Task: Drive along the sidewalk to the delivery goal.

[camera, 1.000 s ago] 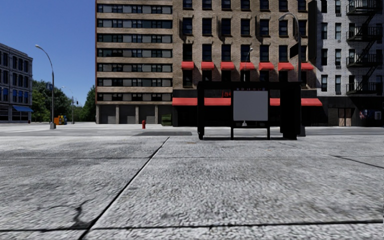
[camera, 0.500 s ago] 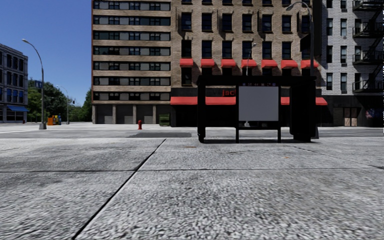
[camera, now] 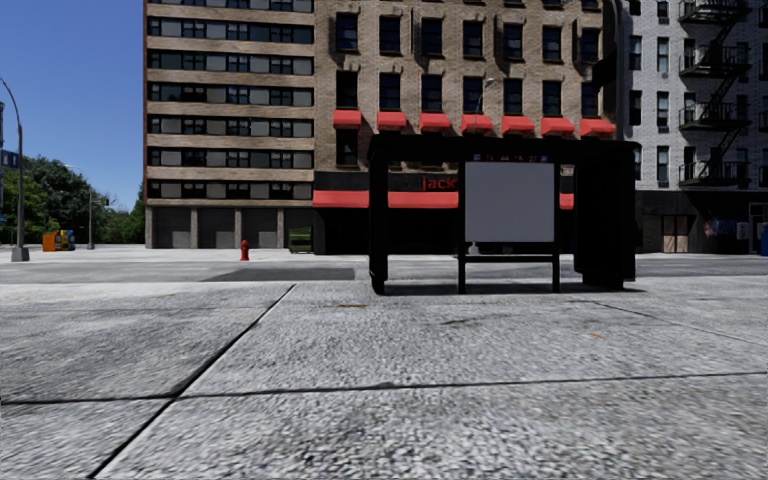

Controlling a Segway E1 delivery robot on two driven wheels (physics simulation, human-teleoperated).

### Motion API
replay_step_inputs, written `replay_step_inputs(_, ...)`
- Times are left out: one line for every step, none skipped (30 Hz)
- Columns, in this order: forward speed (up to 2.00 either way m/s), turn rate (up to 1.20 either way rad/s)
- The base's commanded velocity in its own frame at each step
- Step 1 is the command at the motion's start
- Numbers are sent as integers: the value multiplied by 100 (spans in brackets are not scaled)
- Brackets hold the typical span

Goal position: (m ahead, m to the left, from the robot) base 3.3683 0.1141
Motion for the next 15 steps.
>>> replay_step_inputs(200, 0)
replay_step_inputs(200, 0)
replay_step_inputs(200, 0)
replay_step_inputs(200, 0)
replay_step_inputs(200, 0)
replay_step_inputs(200, 0)
replay_step_inputs(200, 0)
replay_step_inputs(200, 0)
replay_step_inputs(200, 0)
replay_step_inputs(200, 0)
replay_step_inputs(200, 0)
replay_step_inputs(200, 0)
replay_step_inputs(200, 0)
replay_step_inputs(200, 0)
replay_step_inputs(200, 0)
